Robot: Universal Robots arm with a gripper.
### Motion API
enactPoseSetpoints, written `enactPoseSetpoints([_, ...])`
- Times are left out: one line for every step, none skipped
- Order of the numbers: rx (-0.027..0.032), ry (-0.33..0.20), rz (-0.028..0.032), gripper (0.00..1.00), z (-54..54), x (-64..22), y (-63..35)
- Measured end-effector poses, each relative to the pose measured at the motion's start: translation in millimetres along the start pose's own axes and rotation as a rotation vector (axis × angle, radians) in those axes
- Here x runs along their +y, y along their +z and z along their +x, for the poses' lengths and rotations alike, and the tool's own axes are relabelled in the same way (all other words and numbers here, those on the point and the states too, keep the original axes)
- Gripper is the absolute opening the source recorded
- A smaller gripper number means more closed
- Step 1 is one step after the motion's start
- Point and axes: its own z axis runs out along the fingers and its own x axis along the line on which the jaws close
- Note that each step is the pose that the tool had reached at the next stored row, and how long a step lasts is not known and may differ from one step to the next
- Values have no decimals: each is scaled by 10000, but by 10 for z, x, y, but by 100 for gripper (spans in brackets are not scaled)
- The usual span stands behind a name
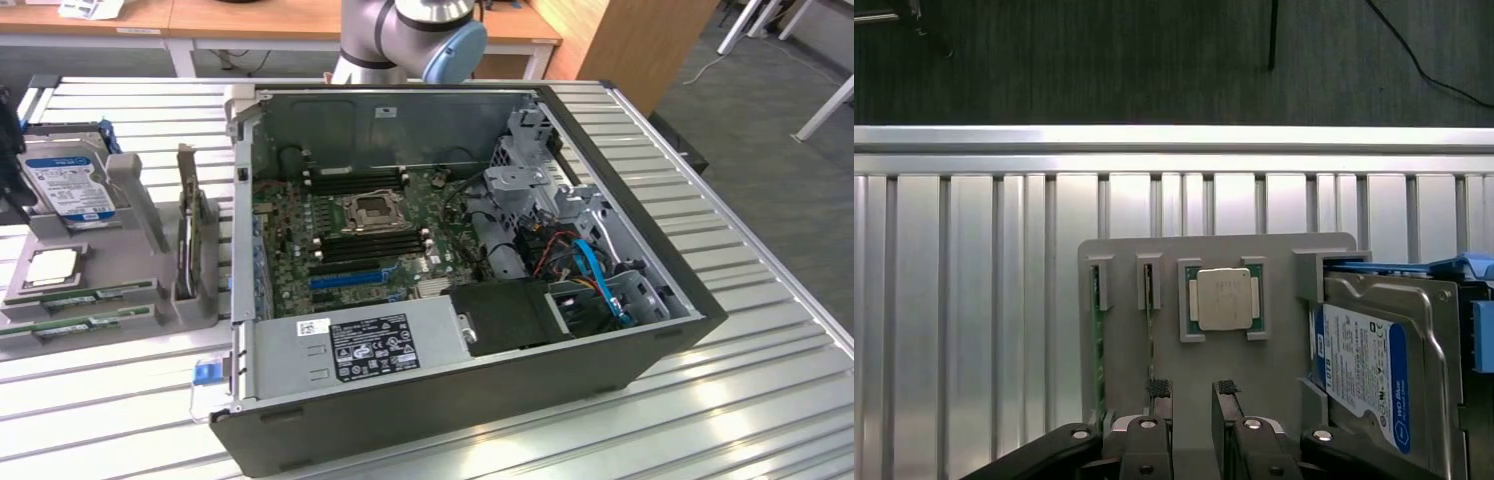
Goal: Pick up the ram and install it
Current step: 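Pick up the ram and move it above insertion slot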
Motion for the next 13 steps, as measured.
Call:
enactPoseSetpoints([1, 0, -1, 30, 0, -1, 15])
enactPoseSetpoints([0, 0, 0, 30, 1, -2, 32])
enactPoseSetpoints([0, 0, 0, 30, 1, -2, 48])
enactPoseSetpoints([0, 0, 0, 30, 1, -3, 66])
enactPoseSetpoints([0, 0, -1, 30, 2, -4, 81])
enactPoseSetpoints([0, 0, 0, 30, 2, -4, 97])
enactPoseSetpoints([0, 0, 1, 30, 2, -5, 113])
enactPoseSetpoints([0, 0, 0, 30, 3, -6, 127])
enactPoseSetpoints([0, 0, -1, 30, 3, -6, 143])
enactPoseSetpoints([0, 0, 0, 30, 4, -7, 159])
enactPoseSetpoints([0, 0, 0, 30, 4, -8, 174])
enactPoseSetpoints([0, 0, 0, 30, 4, -8, 189])
enactPoseSetpoints([0, 0, -1, 30, 5, -9, 205])
